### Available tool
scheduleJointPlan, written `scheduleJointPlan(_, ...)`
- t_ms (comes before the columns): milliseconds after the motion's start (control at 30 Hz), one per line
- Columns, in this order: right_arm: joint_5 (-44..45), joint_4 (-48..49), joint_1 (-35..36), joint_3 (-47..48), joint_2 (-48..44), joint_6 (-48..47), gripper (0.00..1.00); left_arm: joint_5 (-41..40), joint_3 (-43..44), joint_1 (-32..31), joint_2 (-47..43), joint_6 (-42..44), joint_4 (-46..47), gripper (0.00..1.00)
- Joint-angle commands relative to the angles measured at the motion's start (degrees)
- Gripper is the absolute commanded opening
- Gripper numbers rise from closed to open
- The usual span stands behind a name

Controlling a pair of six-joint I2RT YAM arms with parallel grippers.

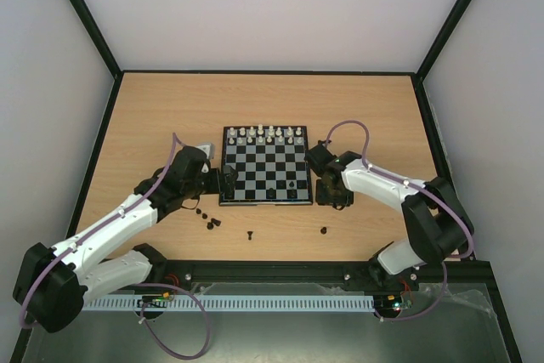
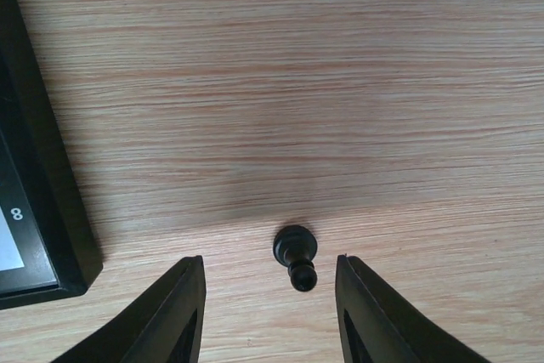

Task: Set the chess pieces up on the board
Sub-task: Pick up the chess piece at the center of the board, then place the chess piece on the chessboard.

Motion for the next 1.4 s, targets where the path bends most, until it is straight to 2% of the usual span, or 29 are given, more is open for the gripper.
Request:
scheduleJointPlan(0, -0.6, -0.1, -0.7, -1.3, 1.6, 1.0, 0.42, 0.7, -0.5, -0.3, -0.7, 0.7, 1.0, 0.99)
scheduleJointPlan(167, -2.8, 2.6, -1.9, -3.1, 2.3, 0.8, 0.37, 0.9, -0.6, -0.4, -0.7, 0.8, 1.2, 1.0)
scheduleJointPlan(300, -3.1, 3.3, -2.6, -3.5, 2.8, 0.5, 0.29, 1.2, -0.6, -0.4, -0.3, 0.8, 1.3, 1.0)
scheduleJointPlan(367, -3.6, 3.6, -2.8, -3.6, 2.8, 0.2, 0.2, 1.2, -0.7, -0.5, -0.3, 0.8, 1.4, 1.0)
scheduleJointPlan(600, -4.3, 3.2, -2.9, -2.8, 1.1, -0.3, 0.03, 1.0, -0.7, -0.4, 0.3, 0.9, 1.6, 0.99)
scheduleJointPlan(800, -4.7, 0.0, -2.9, 2.2, -0.6, -1.7, 0.01, 0.0, -0.6, -0.5, 0.2, 0.8, 1.2, 1.0)
scheduleJointPlan(967, -4.4, -4.6, -1.2, 12.2, 0.6, -4.1, 0.01, -1.7, -0.2, -0.4, 0.3, 0.5, 0.5, 0.99)
scheduleJointPlan(1167, -7.2, -6.9, 2.2, 27.7, 9.7, -8.9, 0.01, -4.3, 0.6, 0.2, -0.2, 0.0, -1.1, 0.99)
scheduleJointPlan(1367, -8.7, -8.2, 6.2, 37.6, 20.9, -12.2, 0.01, -5.3, 0.1, 2.2, -1.2, -1.0, -2.2, 0.99)
